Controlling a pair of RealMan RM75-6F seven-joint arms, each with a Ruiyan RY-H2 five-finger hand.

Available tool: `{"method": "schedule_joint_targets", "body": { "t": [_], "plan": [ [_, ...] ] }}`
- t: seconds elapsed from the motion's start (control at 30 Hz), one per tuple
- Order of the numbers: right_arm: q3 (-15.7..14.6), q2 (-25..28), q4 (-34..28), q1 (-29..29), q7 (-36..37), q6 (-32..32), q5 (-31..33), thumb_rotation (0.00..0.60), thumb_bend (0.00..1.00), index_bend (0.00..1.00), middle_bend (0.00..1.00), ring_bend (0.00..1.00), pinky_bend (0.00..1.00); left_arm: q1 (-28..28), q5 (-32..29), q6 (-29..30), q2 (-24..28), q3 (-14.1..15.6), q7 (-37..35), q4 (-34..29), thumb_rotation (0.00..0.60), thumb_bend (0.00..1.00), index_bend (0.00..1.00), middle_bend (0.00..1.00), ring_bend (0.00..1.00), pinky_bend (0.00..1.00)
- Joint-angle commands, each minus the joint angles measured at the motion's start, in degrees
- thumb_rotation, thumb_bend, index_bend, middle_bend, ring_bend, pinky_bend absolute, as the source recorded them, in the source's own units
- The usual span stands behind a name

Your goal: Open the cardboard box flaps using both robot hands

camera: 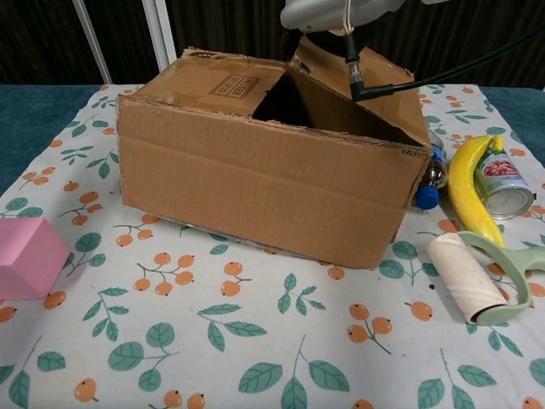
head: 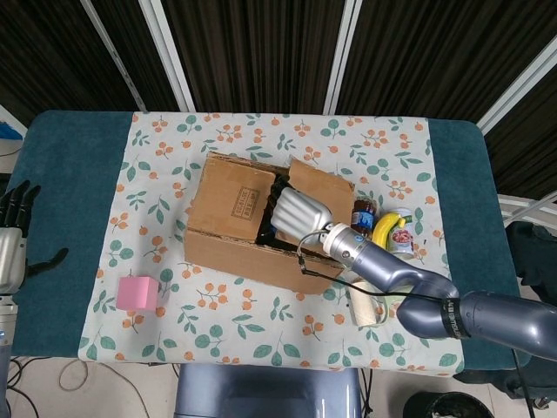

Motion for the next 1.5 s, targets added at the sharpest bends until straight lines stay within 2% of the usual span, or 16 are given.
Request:
{"method": "schedule_joint_targets", "body": {
  "t": [0.03, 0.97, 1.5],
  "plan": [
    [-0.16, 1.47, -1.34, -0.03, -0.65, 0.6, 0.61, 0.6, 1.0, 0.48, 0.31, 0.24, 0.28, 0.05, 0.16, 0.02, -0.02, -0.05, 0.07, -0.1, 0.6, 0.13, 0.0, 0.0, 0.0, 0.09],
    [-1.19, 12.21, -11.13, -1.62, -1.68, 3.37, 3.26, 0.6, 1.0, 0.48, 0.3, 0.24, 0.28, 0.64, 2.41, -0.32, 1.33, -0.24, 0.41, -2.0, 0.6, 0.13, 0.0, 0.0, 0.0, 0.09],
    [-2.55, 17.58, -16.55, -6.25, -1.39, 7.1, 0.85, 0.6, 1.0, 0.48, 0.3, 0.24, 0.28, 1.11, 4.57, 1.01, 1.9, -0.51, 0.39, -3.74, 0.6, 0.13, 0.0, 0.0, 0.0, 0.09]
  ]
}}
